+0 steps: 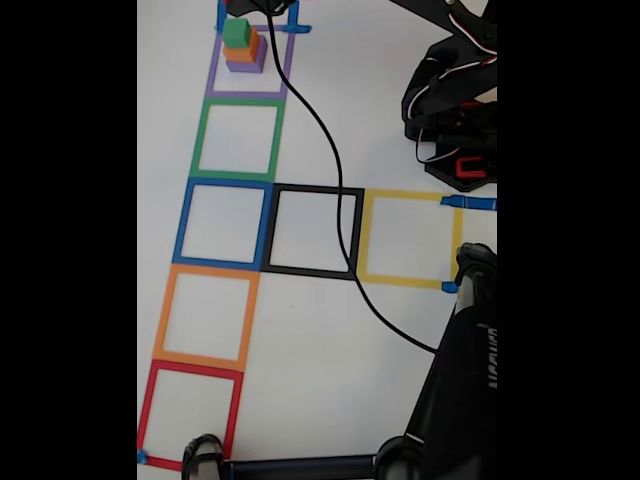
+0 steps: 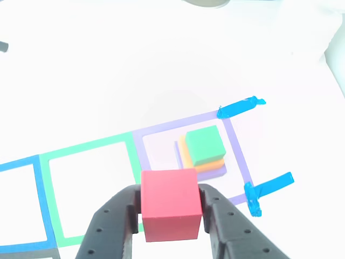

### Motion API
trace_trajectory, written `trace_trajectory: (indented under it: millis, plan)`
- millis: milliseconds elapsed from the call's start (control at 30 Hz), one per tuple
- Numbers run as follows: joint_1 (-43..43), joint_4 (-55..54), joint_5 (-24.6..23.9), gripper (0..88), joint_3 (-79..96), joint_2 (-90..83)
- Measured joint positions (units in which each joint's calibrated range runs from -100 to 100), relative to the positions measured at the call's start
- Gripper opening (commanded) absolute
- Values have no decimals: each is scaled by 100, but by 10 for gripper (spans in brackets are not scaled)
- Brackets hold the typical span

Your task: Tower of hanoi

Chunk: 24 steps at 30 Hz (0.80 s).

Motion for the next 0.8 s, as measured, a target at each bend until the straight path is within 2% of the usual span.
trace_trajectory:
  millis: [233,433,633,800]
  plan:
    - [-480,1902,0,17,-2081,42]
    - [-831,2217,0,16,-2328,8]
    - [-889,1241,-54,16,-726,-456]
    - [-971,-556,-72,15,1417,-954]
